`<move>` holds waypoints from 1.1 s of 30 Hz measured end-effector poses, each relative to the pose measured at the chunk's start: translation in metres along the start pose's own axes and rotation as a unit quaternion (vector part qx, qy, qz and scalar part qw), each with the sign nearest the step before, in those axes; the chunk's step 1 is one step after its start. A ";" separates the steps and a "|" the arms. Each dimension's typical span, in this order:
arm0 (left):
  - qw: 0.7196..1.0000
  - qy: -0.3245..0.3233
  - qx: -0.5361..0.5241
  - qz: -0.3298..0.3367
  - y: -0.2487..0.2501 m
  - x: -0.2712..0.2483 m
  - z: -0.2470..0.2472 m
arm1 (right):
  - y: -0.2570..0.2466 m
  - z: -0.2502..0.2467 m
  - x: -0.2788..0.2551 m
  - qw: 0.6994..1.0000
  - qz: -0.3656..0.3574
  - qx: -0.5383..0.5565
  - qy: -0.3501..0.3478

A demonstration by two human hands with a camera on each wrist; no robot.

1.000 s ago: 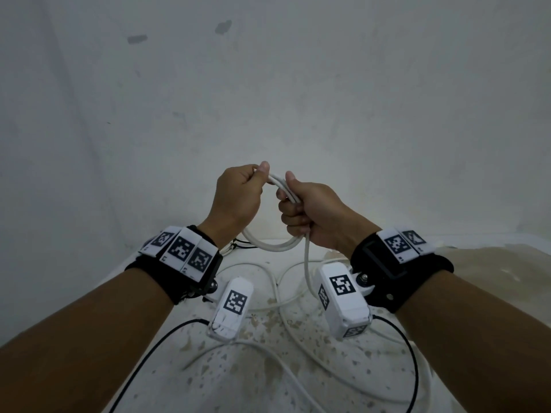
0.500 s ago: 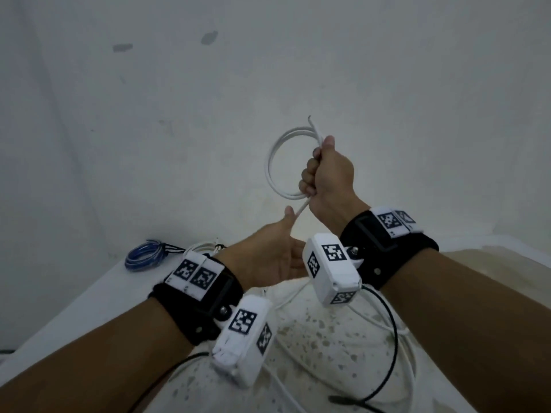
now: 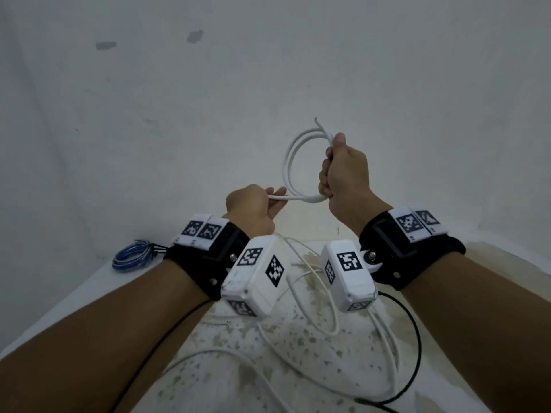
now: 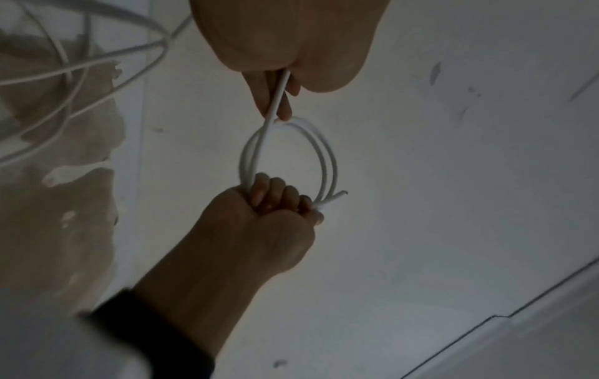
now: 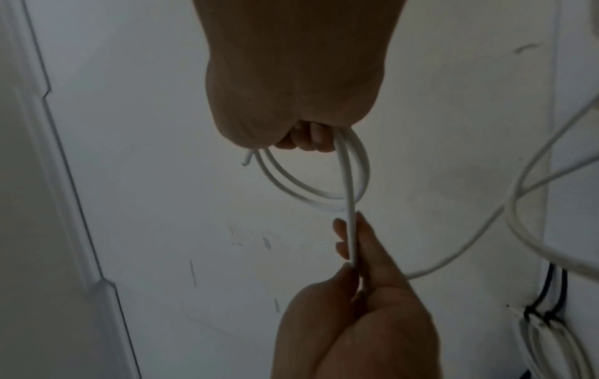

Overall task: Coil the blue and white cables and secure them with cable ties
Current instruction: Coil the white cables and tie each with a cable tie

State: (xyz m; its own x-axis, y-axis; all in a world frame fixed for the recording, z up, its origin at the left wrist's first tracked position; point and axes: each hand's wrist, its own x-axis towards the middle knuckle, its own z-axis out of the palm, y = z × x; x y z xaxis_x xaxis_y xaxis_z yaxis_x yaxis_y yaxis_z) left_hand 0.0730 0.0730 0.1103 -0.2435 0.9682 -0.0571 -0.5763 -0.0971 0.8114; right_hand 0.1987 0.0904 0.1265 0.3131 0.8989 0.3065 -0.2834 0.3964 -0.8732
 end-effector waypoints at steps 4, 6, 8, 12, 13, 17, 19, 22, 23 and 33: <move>0.981 -0.050 0.174 0.073 0.012 0.013 0.001 | 0.001 -0.003 -0.003 0.997 0.060 0.014 -0.044; 0.949 -0.103 0.272 0.123 0.012 0.014 -0.004 | 0.003 -0.007 -0.006 0.991 0.094 0.078 -0.052; 0.911 -0.143 0.352 0.162 0.008 0.013 -0.011 | 0.006 -0.009 -0.007 0.983 0.110 0.141 -0.038; 0.834 -0.120 0.475 0.254 -0.001 0.014 -0.025 | 0.015 -0.005 -0.008 0.968 0.106 0.227 -0.014; 0.806 -0.103 0.503 0.293 0.000 0.016 -0.027 | 0.017 -0.002 -0.010 0.967 0.106 0.229 -0.016; 0.845 -0.122 0.434 0.288 0.011 0.022 -0.028 | 0.030 0.007 -0.018 0.974 0.119 0.189 -0.038; 0.862 -0.138 0.396 0.284 0.016 0.021 -0.027 | 0.036 0.010 -0.021 0.976 0.125 0.170 -0.049; 0.849 -0.179 0.399 0.298 0.023 0.023 -0.030 | 0.038 0.012 -0.022 0.977 0.126 0.161 -0.053; 0.838 -0.206 0.406 0.301 0.026 0.024 -0.033 | 0.037 0.012 -0.021 0.977 0.127 0.161 -0.054; 0.837 -0.228 0.397 0.300 0.040 0.024 -0.044 | 0.038 0.023 -0.026 0.976 0.126 0.157 -0.079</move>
State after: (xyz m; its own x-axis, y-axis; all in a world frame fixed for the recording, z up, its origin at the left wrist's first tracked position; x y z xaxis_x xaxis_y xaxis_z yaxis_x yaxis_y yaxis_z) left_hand 0.0097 0.0818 0.1154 0.1249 0.8050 0.5800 0.2861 -0.5889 0.7559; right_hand 0.1590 0.0861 0.0937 0.0601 0.9829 0.1738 -0.6052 0.1744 -0.7768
